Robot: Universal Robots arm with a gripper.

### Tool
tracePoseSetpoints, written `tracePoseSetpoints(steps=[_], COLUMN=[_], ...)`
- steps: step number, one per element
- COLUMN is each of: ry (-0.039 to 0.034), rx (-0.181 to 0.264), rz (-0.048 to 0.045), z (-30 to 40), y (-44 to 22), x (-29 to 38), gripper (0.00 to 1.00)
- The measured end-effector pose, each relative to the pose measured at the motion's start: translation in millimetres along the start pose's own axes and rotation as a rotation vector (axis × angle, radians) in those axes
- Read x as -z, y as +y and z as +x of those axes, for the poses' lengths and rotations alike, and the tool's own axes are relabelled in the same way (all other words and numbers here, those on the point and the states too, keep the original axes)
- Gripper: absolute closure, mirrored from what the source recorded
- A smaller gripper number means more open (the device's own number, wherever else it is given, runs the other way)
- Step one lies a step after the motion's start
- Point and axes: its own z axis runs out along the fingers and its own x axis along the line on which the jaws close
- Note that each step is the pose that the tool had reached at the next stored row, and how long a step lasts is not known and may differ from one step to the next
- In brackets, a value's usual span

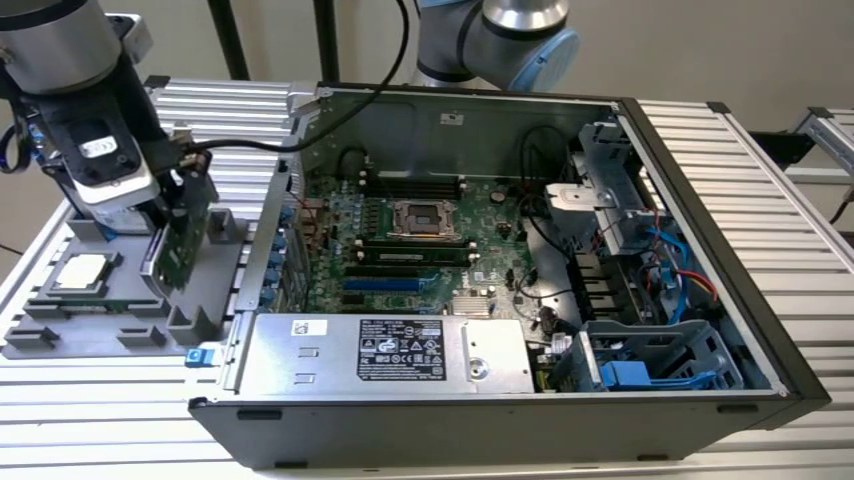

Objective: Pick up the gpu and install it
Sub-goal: 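Pick up the gpu and move the gpu toward the slot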

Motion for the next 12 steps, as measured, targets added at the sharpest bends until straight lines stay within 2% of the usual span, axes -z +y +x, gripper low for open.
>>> tracePoseSetpoints(steps=[12], ry=[0.0001], rx=[0.000], rz=[0.0001], z=[-0.1], y=[0.4], x=[5.5], gripper=[1.00])
